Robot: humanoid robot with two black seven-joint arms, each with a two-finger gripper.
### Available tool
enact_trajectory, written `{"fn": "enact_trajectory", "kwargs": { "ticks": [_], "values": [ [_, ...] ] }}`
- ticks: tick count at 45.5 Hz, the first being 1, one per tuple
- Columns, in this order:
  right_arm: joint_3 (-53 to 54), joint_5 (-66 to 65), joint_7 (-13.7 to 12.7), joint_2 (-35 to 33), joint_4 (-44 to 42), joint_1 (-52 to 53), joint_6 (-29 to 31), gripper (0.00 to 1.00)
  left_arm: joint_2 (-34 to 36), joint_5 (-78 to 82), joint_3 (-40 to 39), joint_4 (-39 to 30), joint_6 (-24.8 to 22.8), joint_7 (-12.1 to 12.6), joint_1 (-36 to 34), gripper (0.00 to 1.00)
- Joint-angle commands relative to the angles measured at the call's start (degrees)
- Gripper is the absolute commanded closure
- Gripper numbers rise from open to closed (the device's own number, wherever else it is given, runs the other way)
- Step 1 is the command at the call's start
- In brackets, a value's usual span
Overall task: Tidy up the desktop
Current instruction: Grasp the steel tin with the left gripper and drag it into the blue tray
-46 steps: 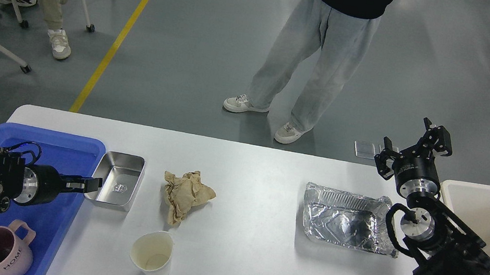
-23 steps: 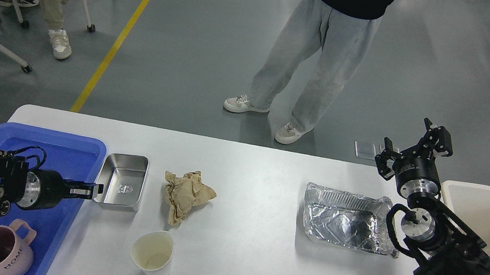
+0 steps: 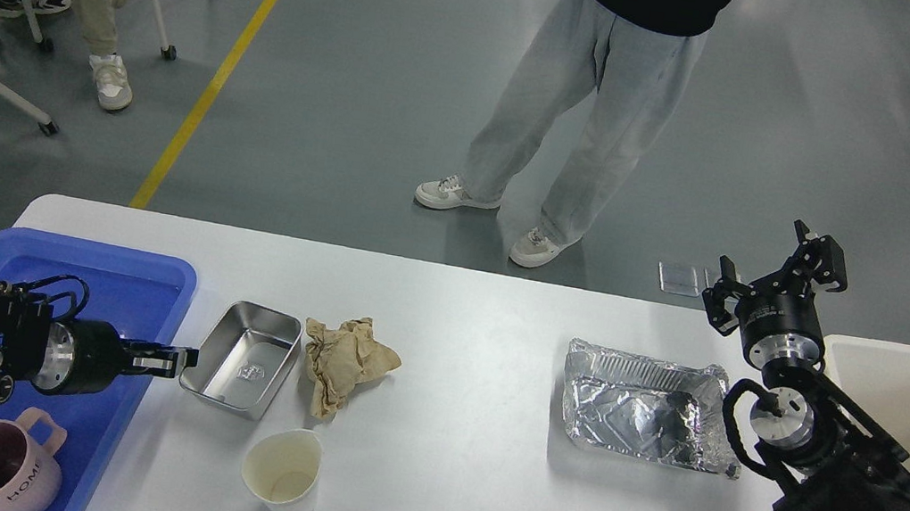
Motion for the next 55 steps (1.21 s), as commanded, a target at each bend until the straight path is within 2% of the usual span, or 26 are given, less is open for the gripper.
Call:
{"fn": "enact_trajectory", "kwargs": {
  "ticks": [1, 10, 15, 33, 44, 51, 55],
  "values": [
    [0.0, -0.1, 0.0, 0.0, -0.1, 0.1, 0.0, 0.00, 0.2, 0.0, 0.1, -0.1, 0.0, -0.9, -0.2, 1.00],
    [0.0, -0.1, 0.0, 0.0, -0.3, 0.0, 0.0, 0.00, 0.7, 0.0, 0.8, -1.0, -0.1, -1.8, -1.4, 1.00],
    [0.0, 0.0, 0.0, 0.0, -0.3, 0.0, 0.0, 0.00, 3.3, 0.1, 2.1, -2.7, -0.1, -2.5, -3.1, 1.00],
    [0.1, 0.0, 0.1, 0.7, -0.2, 0.3, 0.0, 0.00, 19.4, 4.1, 3.4, -18.5, -0.1, -3.3, -10.6, 1.00],
    [0.1, 0.0, 0.1, 0.7, -0.2, 0.3, 0.0, 0.00, 27.6, 5.9, 3.1, -19.8, -0.2, -3.2, -11.2, 1.00],
    [0.1, 0.0, 0.0, 0.7, -0.1, 0.4, 0.1, 0.00, 29.0, 5.8, 2.5, -18.6, 0.5, -1.8, -11.1, 1.00],
    [0.1, 0.0, 0.0, 0.7, -0.1, 0.5, 0.1, 0.00, 28.6, 5.7, 2.6, -17.2, 2.5, 1.0, -10.3, 1.00]
  ]
}}
